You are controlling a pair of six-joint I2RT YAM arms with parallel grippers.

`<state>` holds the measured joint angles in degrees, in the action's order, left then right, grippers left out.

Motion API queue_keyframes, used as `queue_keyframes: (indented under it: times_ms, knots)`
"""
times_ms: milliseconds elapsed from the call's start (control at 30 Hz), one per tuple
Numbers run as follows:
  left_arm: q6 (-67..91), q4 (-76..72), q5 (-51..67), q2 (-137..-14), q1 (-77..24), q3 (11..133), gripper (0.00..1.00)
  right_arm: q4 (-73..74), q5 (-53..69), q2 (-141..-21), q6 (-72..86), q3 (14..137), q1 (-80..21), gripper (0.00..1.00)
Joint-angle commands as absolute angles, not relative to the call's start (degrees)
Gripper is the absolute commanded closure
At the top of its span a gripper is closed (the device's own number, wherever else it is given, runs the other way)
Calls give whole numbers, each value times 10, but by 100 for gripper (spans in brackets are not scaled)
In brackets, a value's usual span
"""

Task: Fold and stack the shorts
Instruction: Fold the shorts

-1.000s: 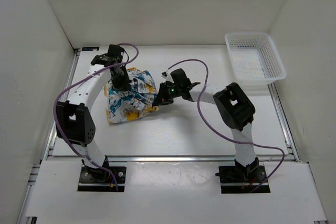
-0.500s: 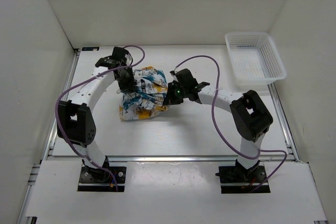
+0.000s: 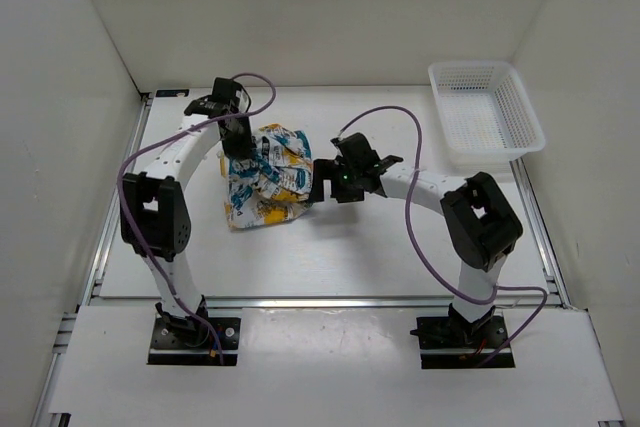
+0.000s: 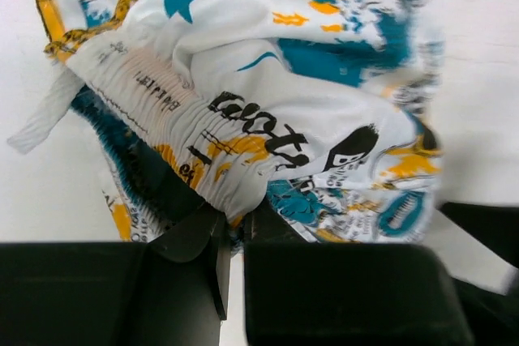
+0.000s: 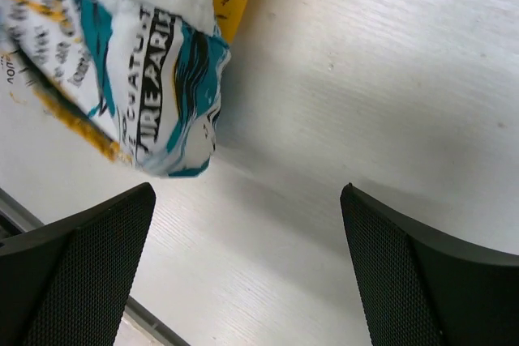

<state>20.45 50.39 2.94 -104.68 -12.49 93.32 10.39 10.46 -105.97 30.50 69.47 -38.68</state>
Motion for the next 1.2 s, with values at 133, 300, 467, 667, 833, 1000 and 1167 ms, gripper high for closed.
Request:
queue_keyframes:
  times_ms: [133, 300, 467, 667, 833, 1000, 1167]
  knots:
    - [223, 475, 6, -1026, -93, 819, 84, 147, 78, -963, 279, 644, -367, 0]
    - [250, 475, 1, -1018, -83, 790, 0, 190, 71, -919, 252, 638, -361, 0]
    - [250, 517, 13, -934, -83, 843, 5, 228, 51, -871, 227, 657, -356, 0]
    - [257, 524, 20, -944, -96, 904, 86, 245, 39, -865, 227, 693, -356, 41]
    - [274, 524, -1, -1072, -96, 970, 90, 270, 20, -865, 237, 705, -351, 70]
    - [281, 519, -39, -1172, -101, 987, 90, 289, -10, -823, 249, 678, -345, 70]
    - [287, 507, -66, -1204, -101, 981, 90, 310, -24, -784, 259, 662, -330, 61]
